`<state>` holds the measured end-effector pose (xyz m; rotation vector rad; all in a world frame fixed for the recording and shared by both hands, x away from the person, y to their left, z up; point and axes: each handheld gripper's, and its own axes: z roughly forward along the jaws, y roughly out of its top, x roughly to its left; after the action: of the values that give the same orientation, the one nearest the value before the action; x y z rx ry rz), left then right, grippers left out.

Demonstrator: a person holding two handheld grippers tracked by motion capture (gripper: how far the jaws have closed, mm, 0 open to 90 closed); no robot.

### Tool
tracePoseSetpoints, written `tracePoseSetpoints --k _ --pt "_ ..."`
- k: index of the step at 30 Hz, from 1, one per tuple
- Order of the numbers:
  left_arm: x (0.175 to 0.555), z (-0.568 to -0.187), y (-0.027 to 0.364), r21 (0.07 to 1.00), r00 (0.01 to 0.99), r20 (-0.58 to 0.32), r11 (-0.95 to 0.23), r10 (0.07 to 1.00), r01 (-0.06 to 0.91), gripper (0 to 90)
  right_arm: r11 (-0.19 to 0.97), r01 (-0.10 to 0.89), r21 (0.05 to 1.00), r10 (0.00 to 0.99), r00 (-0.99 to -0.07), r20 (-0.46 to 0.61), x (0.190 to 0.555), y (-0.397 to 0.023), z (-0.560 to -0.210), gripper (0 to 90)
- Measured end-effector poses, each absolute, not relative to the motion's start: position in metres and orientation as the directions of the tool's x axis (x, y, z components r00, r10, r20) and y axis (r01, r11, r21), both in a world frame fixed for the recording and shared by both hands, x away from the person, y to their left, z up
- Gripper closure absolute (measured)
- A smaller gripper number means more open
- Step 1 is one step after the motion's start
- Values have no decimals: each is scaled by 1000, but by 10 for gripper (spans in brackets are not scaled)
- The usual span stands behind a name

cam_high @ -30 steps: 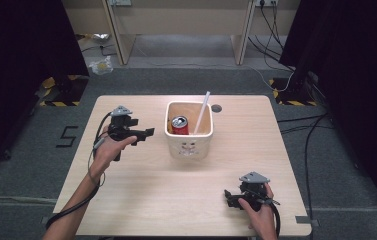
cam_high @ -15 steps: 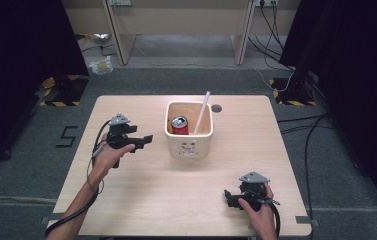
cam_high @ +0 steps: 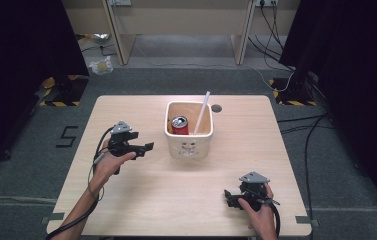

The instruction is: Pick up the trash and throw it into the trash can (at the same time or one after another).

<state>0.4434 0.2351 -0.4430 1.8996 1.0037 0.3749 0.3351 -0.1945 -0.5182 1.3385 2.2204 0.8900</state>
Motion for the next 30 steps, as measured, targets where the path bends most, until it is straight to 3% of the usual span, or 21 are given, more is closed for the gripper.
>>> tracePoseSetpoints --k 30 --pt "411 -477 233 825 638 -122 -280 760 491 159 340 633 696 886 -464 -11 335 -194 -518 3"
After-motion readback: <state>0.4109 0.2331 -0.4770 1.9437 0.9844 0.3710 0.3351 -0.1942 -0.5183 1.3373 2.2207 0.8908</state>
